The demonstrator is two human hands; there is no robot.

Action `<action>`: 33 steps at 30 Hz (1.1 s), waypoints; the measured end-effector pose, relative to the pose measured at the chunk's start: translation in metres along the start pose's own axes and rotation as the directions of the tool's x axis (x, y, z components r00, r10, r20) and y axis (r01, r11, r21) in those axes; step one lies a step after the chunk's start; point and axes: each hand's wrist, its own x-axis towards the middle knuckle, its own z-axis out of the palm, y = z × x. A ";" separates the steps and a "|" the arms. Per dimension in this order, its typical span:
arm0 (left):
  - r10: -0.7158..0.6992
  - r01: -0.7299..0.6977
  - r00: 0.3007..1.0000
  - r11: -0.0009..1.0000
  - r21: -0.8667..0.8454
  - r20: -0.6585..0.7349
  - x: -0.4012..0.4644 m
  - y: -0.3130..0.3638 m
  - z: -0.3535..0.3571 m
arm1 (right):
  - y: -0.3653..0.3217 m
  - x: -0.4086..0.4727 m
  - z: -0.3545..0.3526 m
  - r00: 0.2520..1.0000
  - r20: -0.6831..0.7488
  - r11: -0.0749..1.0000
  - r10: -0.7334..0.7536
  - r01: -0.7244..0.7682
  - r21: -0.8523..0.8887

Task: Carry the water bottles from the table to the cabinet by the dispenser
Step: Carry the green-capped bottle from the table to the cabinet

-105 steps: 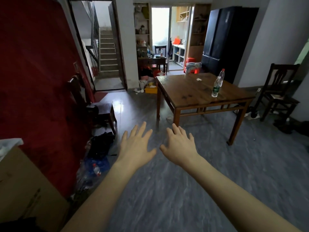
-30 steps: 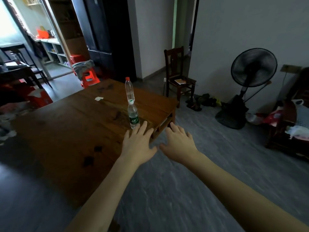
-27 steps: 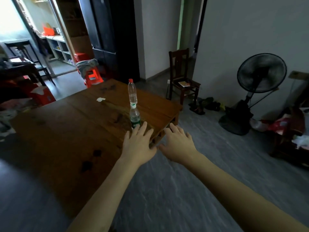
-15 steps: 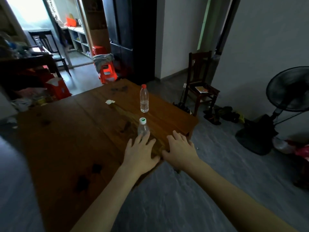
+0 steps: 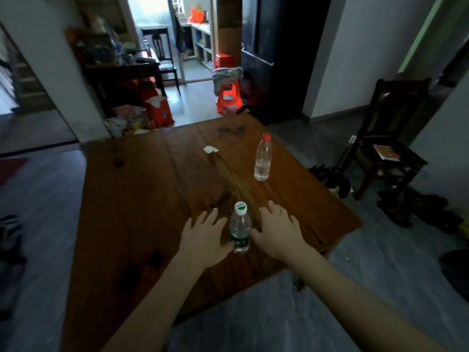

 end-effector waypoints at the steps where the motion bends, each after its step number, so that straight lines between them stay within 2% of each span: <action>1: -0.032 0.032 0.999 0.999 -0.001 -0.004 0.004 0.000 -0.001 | 0.004 0.009 0.000 1.000 0.011 1.000 -0.020 0.020 -0.003; 4: -0.130 0.130 0.991 0.991 -0.028 -0.006 0.009 -0.003 0.003 | 0.015 0.032 0.007 0.998 0.034 0.998 -0.061 0.061 -0.004; 10: -0.221 0.224 0.974 0.973 -0.050 0.057 0.018 -0.013 0.022 | 0.030 0.055 0.027 0.986 0.142 0.996 -0.088 0.086 0.019; 18: -0.140 0.137 0.990 0.978 -0.159 -0.010 0.055 -0.011 0.033 | 0.037 0.072 0.041 0.983 0.180 0.999 -0.033 0.034 -0.004; 20: -0.131 0.130 0.991 0.959 -0.252 0.015 0.063 -0.011 0.036 | 0.037 0.076 0.043 0.983 0.183 1.000 -0.018 0.020 -0.013; 23: -0.137 0.160 0.987 0.834 -0.528 0.083 0.074 -0.012 0.049 | 0.037 0.080 0.045 0.983 0.182 1.000 -0.005 0.008 -0.019; 26: -0.121 0.160 0.987 0.728 -0.667 0.105 0.083 -0.014 0.070 | 0.036 0.082 0.050 0.978 0.207 1.000 -0.007 0.011 -0.018; 33: -0.082 -0.032 0.993 0.533 -0.845 -0.090 0.096 0.003 0.102 | 0.040 0.082 0.056 0.971 0.240 1.000 0.003 0.002 -0.022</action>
